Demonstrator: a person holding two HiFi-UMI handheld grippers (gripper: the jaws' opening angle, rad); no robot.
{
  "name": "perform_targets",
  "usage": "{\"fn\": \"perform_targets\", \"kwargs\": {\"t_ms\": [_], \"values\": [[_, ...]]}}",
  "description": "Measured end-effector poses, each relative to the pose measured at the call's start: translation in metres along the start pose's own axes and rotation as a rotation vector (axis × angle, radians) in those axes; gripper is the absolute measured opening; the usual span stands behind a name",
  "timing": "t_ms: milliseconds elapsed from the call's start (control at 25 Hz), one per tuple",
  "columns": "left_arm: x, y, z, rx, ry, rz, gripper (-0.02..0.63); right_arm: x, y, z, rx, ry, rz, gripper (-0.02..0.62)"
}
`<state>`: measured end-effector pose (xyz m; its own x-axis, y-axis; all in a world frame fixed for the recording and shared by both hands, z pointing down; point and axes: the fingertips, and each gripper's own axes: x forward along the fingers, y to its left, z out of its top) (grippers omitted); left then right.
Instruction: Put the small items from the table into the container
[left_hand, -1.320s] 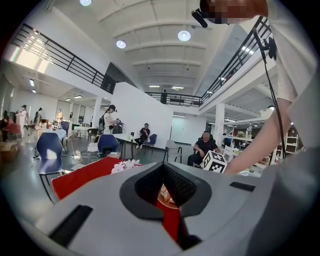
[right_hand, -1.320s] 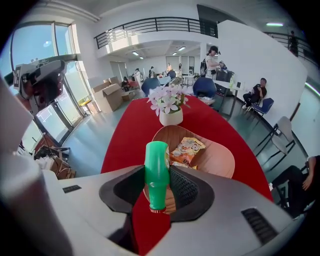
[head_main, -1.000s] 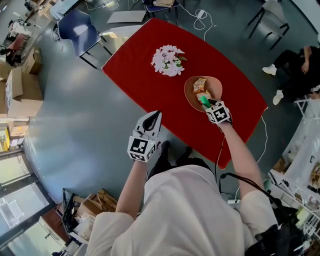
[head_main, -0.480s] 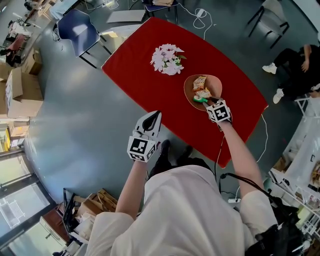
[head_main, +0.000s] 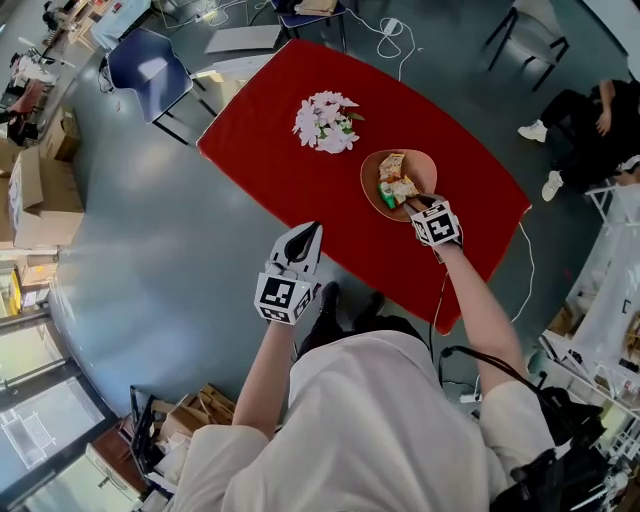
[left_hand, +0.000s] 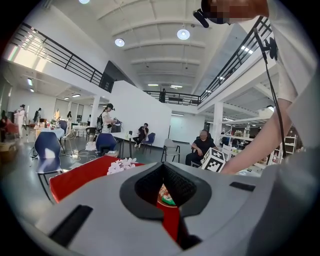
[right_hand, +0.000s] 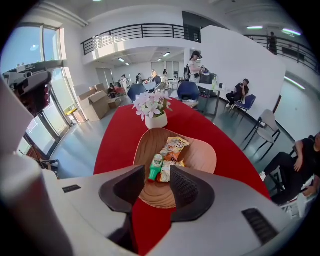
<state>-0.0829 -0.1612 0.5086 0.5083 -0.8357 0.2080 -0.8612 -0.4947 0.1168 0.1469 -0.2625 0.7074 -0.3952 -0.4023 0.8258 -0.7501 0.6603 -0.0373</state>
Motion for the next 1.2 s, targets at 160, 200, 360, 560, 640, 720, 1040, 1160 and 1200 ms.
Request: {"fn": "perform_targets", "kwargs": {"t_ms": [160, 200, 360, 560, 640, 720, 1040, 1160, 1200], "values": [[0.003, -0.005, 0.002, 0.001, -0.003, -0.033, 0.006, -0.017, 0.007, 0.004, 0.017, -0.029, 0.002, 0.166], [0.005, -0.007, 0.003, 0.004, -0.005, -0.044, 0.006, -0.022, 0.01, 0.006, 0.017, -0.038, -0.001, 0.165], [0.007, -0.016, 0.007, 0.019, -0.017, -0.099, 0.006, -0.043, 0.024, 0.006, 0.009, -0.08, -0.03, 0.087], [-0.004, -0.028, 0.015, 0.032, -0.038, -0.186, 0.006, -0.079, 0.047, 0.007, 0.029, -0.154, -0.09, 0.028], [-0.011, -0.031, 0.014, 0.037, -0.039, -0.221, 0.006, -0.094, 0.059, 0.007, 0.045, -0.19, -0.124, 0.017], [-0.017, -0.034, 0.012, 0.038, -0.034, -0.246, 0.006, -0.111, 0.072, 0.006, 0.062, -0.231, -0.161, 0.012], [-0.037, -0.052, 0.019, 0.055, -0.044, -0.336, 0.006, -0.178, 0.127, -0.004, 0.127, -0.382, -0.285, 0.012], [-0.048, -0.064, 0.016, 0.066, -0.043, -0.354, 0.006, -0.198, 0.143, -0.014, 0.15, -0.42, -0.307, 0.012], [-0.052, -0.069, 0.014, 0.069, -0.041, -0.36, 0.005, -0.205, 0.147, -0.018, 0.154, -0.429, -0.313, 0.012]]}}
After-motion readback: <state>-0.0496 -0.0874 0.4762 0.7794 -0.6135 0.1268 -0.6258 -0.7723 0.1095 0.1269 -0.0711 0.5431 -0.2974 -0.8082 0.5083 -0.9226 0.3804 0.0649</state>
